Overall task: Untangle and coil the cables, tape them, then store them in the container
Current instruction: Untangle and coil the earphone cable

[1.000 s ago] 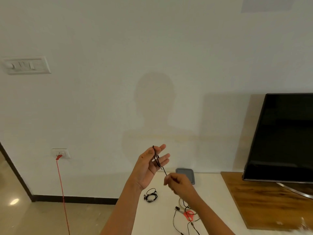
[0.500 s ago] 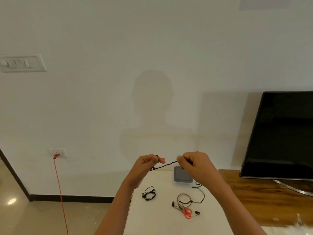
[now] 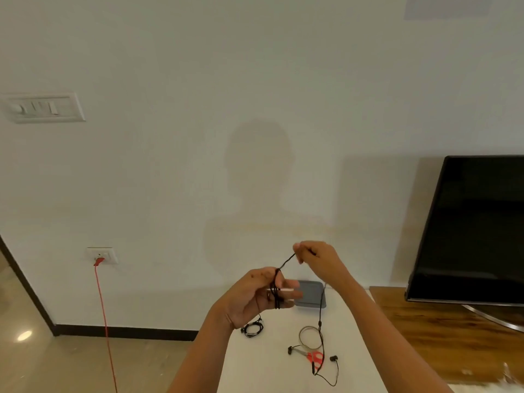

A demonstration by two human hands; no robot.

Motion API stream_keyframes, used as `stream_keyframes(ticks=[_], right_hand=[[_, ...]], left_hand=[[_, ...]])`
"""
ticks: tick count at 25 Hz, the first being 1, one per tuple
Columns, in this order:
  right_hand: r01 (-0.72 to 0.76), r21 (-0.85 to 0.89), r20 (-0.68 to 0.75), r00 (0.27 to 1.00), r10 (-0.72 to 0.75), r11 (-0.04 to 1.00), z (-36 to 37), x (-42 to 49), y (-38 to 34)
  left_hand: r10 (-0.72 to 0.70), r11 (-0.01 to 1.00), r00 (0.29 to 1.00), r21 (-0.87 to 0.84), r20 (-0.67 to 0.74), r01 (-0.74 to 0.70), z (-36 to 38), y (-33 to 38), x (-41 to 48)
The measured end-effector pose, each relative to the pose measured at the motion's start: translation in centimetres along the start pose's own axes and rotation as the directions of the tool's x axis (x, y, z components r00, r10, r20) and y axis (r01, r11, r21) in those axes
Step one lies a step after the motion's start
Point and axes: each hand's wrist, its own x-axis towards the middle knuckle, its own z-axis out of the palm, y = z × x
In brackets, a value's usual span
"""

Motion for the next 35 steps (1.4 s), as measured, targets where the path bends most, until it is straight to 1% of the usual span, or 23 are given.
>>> stream_keyframes(ticks=[1,2,3,4,5,7,9,10,12,14,15,17,18,20,22,23,24,25,27,30,33,35], right_hand=[[-0.057,0.115,0.08,0.996,0.047,0.992,1.2,-0.5,0.9],[-0.115,0.195,0.151,0.985,0.086,0.974,2.5,-1.5,1.5],[-0.162,0.253,0.204,0.973,0.111,0.954,3.7,-2.8,2.0],[-0.197,0.306,0.234,0.964,0.127,0.931,4.7,-4.3,2.1],[-0.219,0.367,0.249,0.96,0.131,0.904,5.4,-5.7,2.0],[-0.212,0.411,0.243,0.963,0.118,0.887,6.0,-7.9,1.5],[-0.158,0.331,0.199,0.975,0.094,0.93,5.5,-9.1,0.4],[-0.129,0.266,0.191,0.978,0.079,0.955,4.9,-9.3,-0.4],[-0.091,0.153,0.205,0.977,0.059,0.984,3.2,-9.2,-2.4],[-0.081,0.1,0.209,0.976,0.058,0.992,1.1,-8.5,-4.4],[-0.068,0.08,0.19,0.98,0.052,0.994,0.1,-8.0,-5.2],[-0.001,-0.011,0.116,0.993,0.002,1.0,-1.7,-6.5,-6.2],[0.049,-0.082,0.081,0.996,-0.043,0.995,-2.5,-5.8,-6.5],[0.126,-0.244,0.055,0.992,-0.116,0.962,-3.4,-4.2,-6.4],[0.135,-0.371,0.058,0.991,-0.122,0.919,-3.6,-2.4,-5.8],[0.125,-0.391,0.061,0.992,-0.11,0.912,-3.6,-1.6,-5.3],[0.118,-0.374,0.069,0.993,-0.099,0.92,-3.5,-0.9,-4.8],[0.119,-0.321,0.087,0.992,-0.095,0.94,-3.3,-0.4,-4.1],[0.117,-0.164,0.151,0.984,-0.092,0.979,-3.1,0.1,-2.4],[0.075,0.0,0.236,0.969,-0.072,0.997,-2.3,-0.3,-0.1],[-0.01,0.164,0.249,0.968,-0.032,0.986,-1.5,-1.4,1.3],[-0.021,0.326,0.246,0.967,-0.064,0.945,-1.3,-2.2,2.2]], left_hand=[[0.056,0.989,0.998,-0.132,-0.033,-0.06,0.2,0.3,0.0],[0.106,0.966,0.992,-0.228,-0.074,-0.12,0.2,0.6,0.1],[0.143,0.943,0.983,-0.287,-0.116,-0.17,0.0,0.8,0.3],[0.165,0.93,0.974,-0.304,-0.156,-0.206,-0.4,0.9,0.6],[0.176,0.932,0.964,-0.282,-0.2,-0.229,-0.8,1.0,0.9],[0.188,0.96,0.941,-0.149,-0.283,-0.237,-1.8,0.4,1.6],[0.187,0.981,0.926,0.009,-0.328,-0.195,-2.3,-0.6,2.1],[0.184,0.983,0.927,0.083,-0.327,-0.166,-2.4,-1.0,2.1],[0.199,0.958,0.941,0.257,-0.273,-0.128,-2.2,-1.6,2.0],[0.18,0.929,0.965,0.355,-0.19,-0.103,-2.0,-1.7,1.8],[0.157,0.926,0.973,0.367,-0.168,-0.086,-2.0,-1.7,1.6],[0.1,0.934,0.98,0.355,-0.173,-0.032,-1.8,-1.7,1.2],[0.068,0.937,0.981,0.349,-0.18,-0.001,-1.7,-1.6,0.9],[0.02,0.927,0.988,0.372,-0.155,0.039,-1.3,-1.5,0.4],[-0.006,0.921,0.995,0.387,-0.099,0.044,-1.0,-1.3,0.0],[-0.014,0.929,0.997,0.369,-0.071,0.039,-0.9,-1.2,-0.1],[-0.023,0.942,0.998,0.334,-0.051,0.039,-0.9,-1.0,-0.2],[-0.033,0.955,0.998,0.292,-0.044,0.045,-0.9,-0.9,-0.2],[-0.044,0.979,0.998,0.197,-0.05,0.053,-1.1,-0.6,-0.3],[0.016,1.0,0.998,-0.008,-0.068,-0.017,-1.8,0.1,-0.6],[0.087,0.976,0.986,-0.185,-0.14,-0.113,-2.3,1.2,-1.0],[0.11,0.938,0.968,-0.297,-0.226,-0.176,-2.6,1.9,-1.3]])
